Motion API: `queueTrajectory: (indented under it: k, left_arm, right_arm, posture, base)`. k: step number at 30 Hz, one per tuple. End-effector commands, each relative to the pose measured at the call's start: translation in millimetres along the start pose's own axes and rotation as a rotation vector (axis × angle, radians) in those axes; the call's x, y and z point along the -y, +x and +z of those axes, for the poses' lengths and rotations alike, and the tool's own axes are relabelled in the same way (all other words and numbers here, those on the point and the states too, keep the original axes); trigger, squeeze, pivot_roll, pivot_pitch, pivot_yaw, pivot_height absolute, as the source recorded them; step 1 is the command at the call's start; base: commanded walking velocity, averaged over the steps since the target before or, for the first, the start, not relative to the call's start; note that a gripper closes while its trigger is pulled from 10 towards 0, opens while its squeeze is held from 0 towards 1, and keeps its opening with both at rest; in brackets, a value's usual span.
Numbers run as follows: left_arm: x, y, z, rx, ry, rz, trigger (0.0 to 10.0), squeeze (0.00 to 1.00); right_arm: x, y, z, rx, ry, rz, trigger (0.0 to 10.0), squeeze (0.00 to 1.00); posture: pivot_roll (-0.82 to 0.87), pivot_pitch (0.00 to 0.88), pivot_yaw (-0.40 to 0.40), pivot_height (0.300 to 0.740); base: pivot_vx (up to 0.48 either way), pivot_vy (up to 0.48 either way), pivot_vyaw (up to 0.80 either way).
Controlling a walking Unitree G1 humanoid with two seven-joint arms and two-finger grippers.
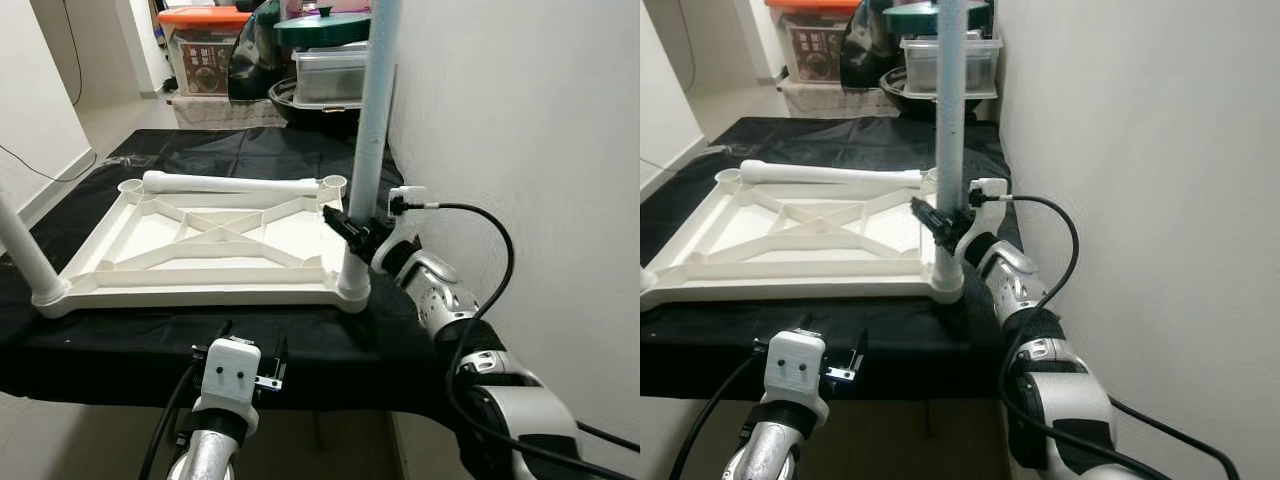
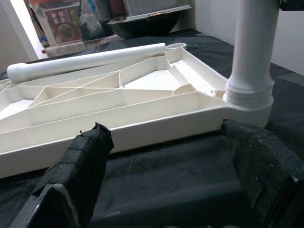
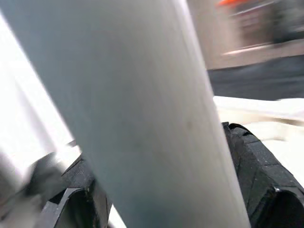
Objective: Building children table
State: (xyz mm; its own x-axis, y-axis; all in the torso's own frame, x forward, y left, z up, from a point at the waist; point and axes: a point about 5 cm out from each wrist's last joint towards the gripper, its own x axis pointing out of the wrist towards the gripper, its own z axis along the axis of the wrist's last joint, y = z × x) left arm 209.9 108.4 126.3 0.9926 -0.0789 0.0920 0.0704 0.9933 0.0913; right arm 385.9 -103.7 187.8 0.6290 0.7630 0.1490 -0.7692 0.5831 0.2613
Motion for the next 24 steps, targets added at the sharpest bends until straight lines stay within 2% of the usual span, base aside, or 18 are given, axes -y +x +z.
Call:
queueTrajectory:
  k: [1, 2, 4, 14, 15, 16, 18, 19, 21, 23, 24]
  left_arm:
    - [0.0, -0.4, -4, -0.013, 0.005, -0.004, 10.0, 0.0]
    - [0.0, -0.4, -4, -0.013, 0.005, -0.004, 10.0, 0.0]
    - [-0.6, -0.7, -4, -0.014, 0.008, -0.005, 10.0, 0.0]
    - [0.9, -1.3, -5, -0.015, 0.006, -0.003, 10.0, 0.0]
    - [1.4, -1.3, -5, -0.015, 0.005, -0.004, 10.0, 0.0]
    - [1.4, -1.3, -5, -0.015, 0.005, -0.004, 10.0, 0.0]
    - [2.4, -1.3, -5, -0.016, 0.003, -0.004, 10.0, 0.0]
    - [2.4, -1.3, -5, -0.016, 0.003, -0.004, 10.0, 0.0]
    - [2.7, -1.4, -5, -0.016, 0.003, -0.004, 10.0, 0.0]
    - [2.9, -1.3, -6, -0.017, 0.003, -0.004, 10.0, 0.0]
    - [2.9, -1.3, -6, -0.017, 0.003, -0.004, 10.0, 0.0]
  right_arm:
    - [-18.9, 11.1, -2, -0.087, -0.015, 0.24, 10.0, 0.0]
    - [-18.9, 11.1, -2, -0.087, -0.015, 0.24, 10.0, 0.0]
    - [-29.9, 12.6, -4, -0.159, -0.038, 0.422, 10.0, 0.0]
    - [-41.5, 14.6, -5, -0.212, -0.016, 0.602, 9.8, 0.0]
    - [-41.7, 15.5, -5, -0.209, -0.016, 0.597, 0.0, 0.0]
    - [-41.7, 15.5, -5, -0.209, -0.016, 0.597, 0.0, 0.0]
    - [-39.5, 21.6, -7, -0.179, -0.047, 0.49, 0.0, 0.0]
    - [-39.5, 21.6, -7, -0.179, -0.047, 0.49, 0.0, 0.0]
    - [-37.9, 24.8, -11, -0.168, -0.078, 0.412, 0.0, 0.0]
    - [-34.2, 27.2, -14, -0.148, -0.076, 0.304, 0.0, 0.0]
    - [-29.5, 29.3, -14, -0.132, -0.086, 0.191, 0.0, 0.0]
  posture:
    - [0.06, 0.0, -0.003, 0.74]
    - [0.06, 0.0, -0.003, 0.74]
    - [0.08, 0.0, -0.001, 0.74]
    - [0.09, 0.0, -0.012, 0.74]
    - [0.08, 0.0, -0.015, 0.74]
    - [0.08, 0.0, -0.015, 0.74]
    - [0.09, 0.0, -0.014, 0.74]
    - [0.09, 0.0, -0.014, 0.74]
    - [0.08, 0.0, -0.014, 0.74]
    - [0.08, 0.0, -0.014, 0.74]
    - [0.08, 0.0, -0.014, 0.74]
  base:
    - [0.0, 0.0, 0.0]
    - [0.0, 0.0, 0.0]
    - [0.0, 0.0, 0.0]
    - [0.0, 0.0, 0.0]
    - [0.0, 0.0, 0.0]
    - [0.0, 0.0, 0.0]
    - [0.0, 0.0, 0.0]
    - [0.0, 0.0, 0.0]
    - [0.0, 0.0, 0.0]
    - [0.0, 0.0, 0.0]
    - [0.0, 0.0, 0.0]
